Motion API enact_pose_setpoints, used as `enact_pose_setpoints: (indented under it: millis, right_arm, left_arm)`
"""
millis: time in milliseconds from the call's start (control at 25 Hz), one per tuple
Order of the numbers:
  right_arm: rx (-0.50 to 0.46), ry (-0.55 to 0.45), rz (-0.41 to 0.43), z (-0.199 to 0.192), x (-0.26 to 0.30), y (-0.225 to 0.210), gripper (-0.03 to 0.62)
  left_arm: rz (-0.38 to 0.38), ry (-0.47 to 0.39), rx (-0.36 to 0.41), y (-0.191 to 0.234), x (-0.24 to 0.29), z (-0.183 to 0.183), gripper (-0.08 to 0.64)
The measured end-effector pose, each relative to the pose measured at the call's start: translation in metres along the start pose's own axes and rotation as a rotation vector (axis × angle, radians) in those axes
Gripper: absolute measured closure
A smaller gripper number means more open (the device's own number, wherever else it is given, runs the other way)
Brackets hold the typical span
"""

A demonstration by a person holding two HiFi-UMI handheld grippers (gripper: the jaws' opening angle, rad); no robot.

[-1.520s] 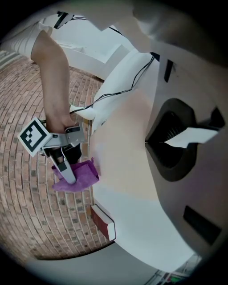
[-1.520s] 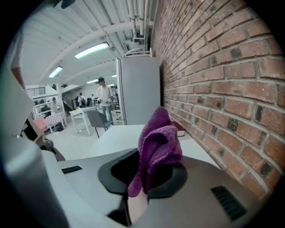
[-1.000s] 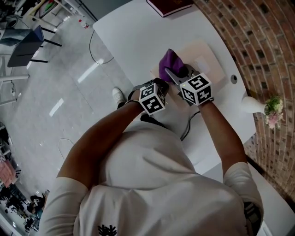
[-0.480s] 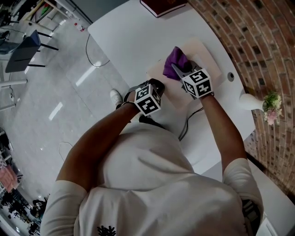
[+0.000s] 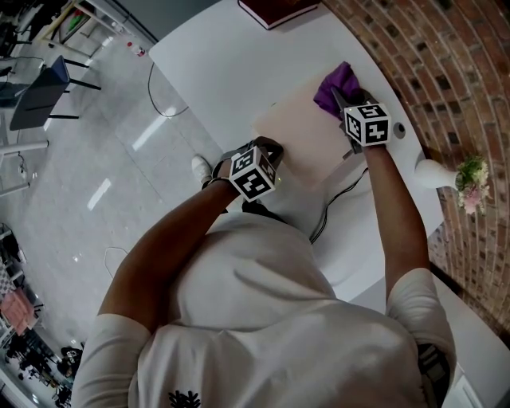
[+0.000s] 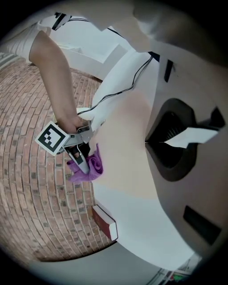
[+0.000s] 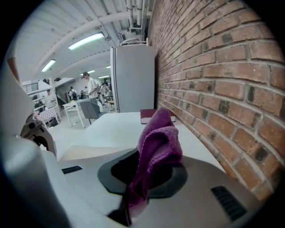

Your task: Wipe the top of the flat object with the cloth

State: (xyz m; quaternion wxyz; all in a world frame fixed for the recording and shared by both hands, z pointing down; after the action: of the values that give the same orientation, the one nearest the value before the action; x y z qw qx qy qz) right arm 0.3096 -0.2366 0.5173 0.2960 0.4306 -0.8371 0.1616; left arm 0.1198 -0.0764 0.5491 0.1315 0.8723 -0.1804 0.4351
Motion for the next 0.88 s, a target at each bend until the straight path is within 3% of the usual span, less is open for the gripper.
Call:
enact_pose_setpoints:
  millis: [520, 720, 880]
  right_arm:
    - [0.075, -0.044, -0.152, 0.008, -0.012, -0.049, 0.515]
    - [0.081, -0.086, -0.105, 0.01, -0.027, -0.037, 0.515]
    - [0.054, -0.129, -0.005, 0.019, -0.045, 0.0, 0.515]
  left_arm:
    - [-0.001, -0.002, 0.004, 0.0, -0.001, -0.001, 0.535]
    - [-0.004, -0.008, -0.006, 0.002, 0.0, 0.0, 0.535]
    - [-0.007, -0.007, -0.005, 0.001, -0.001, -0.001, 0.535]
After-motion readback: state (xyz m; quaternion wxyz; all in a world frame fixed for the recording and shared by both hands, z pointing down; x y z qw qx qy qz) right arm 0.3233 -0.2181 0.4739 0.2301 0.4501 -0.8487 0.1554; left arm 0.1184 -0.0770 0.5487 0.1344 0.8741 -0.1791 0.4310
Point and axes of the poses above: the fingertips, and each gripper's own axes: x forward along the fingers, y to its left, z out of its top, the point moved 7 cm from there along -x, backward along the fingers, and after that the axes turned 2 degrees about y, right-handed, at the moved point
